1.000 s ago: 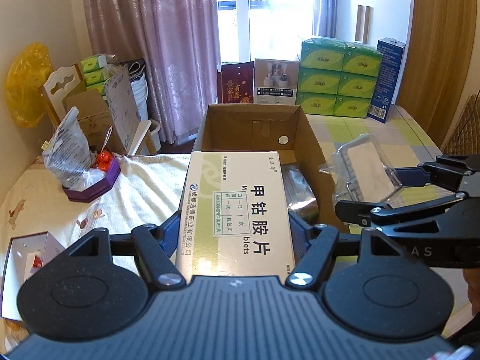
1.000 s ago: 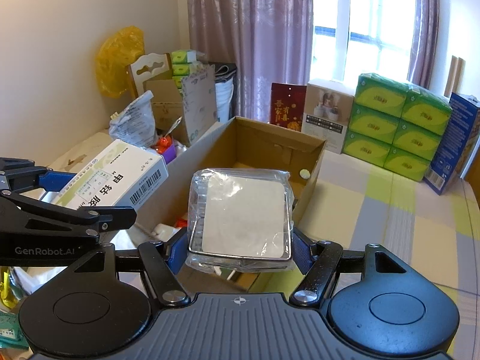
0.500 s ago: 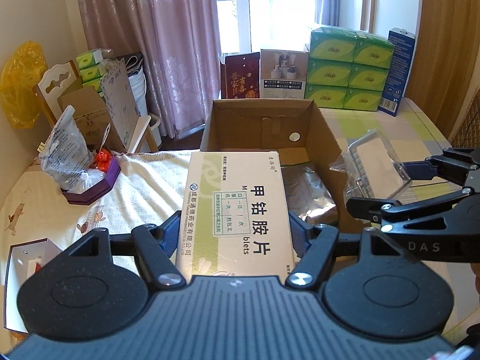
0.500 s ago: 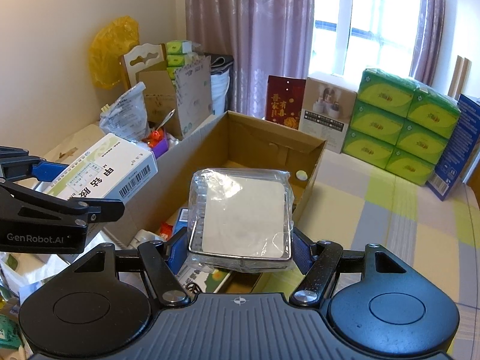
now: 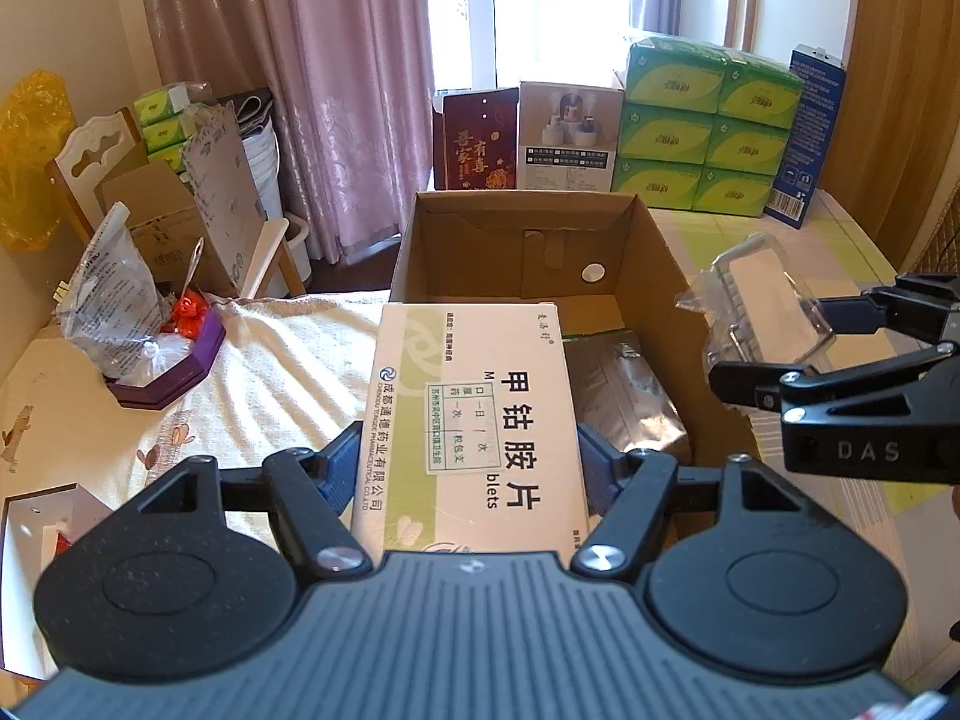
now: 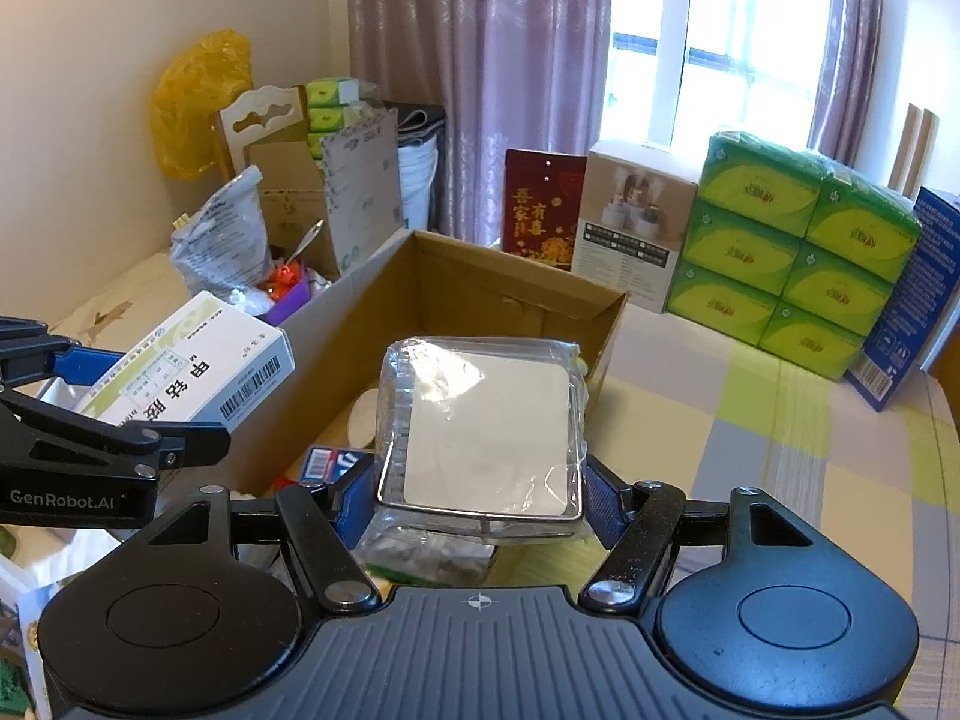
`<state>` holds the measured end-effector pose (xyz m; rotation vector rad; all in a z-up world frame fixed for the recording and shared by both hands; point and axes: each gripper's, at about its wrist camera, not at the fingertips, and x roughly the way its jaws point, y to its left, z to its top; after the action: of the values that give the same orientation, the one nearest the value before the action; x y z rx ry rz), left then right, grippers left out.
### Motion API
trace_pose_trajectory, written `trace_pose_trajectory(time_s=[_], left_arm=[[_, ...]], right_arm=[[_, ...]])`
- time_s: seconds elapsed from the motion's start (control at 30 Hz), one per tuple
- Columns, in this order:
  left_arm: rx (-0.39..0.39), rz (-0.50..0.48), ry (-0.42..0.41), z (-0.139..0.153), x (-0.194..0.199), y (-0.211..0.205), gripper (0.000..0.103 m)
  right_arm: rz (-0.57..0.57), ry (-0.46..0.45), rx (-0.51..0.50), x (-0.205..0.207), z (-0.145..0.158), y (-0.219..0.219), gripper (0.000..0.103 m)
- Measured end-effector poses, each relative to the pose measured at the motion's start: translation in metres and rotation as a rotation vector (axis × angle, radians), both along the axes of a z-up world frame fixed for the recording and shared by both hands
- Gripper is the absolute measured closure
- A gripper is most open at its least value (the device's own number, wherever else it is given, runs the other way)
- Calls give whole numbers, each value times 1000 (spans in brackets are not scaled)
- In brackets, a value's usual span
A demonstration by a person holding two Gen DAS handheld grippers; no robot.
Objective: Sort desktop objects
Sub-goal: 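Carry the medicine box and plastic box over the cardboard box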
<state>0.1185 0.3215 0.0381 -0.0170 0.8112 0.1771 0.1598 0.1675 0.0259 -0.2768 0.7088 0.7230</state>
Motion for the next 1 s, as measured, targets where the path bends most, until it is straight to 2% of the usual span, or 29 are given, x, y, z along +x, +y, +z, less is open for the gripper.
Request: trace_pose_trajectory(time_s=[0.57, 1.0], left_arm=[[-11, -13, 44, -28, 38, 8, 36], [-40, -12, 42, -37, 54, 14, 36]], right_arm=[[14, 9, -30, 32, -21, 16, 37], [3, 4, -23, 48, -21, 17, 37]])
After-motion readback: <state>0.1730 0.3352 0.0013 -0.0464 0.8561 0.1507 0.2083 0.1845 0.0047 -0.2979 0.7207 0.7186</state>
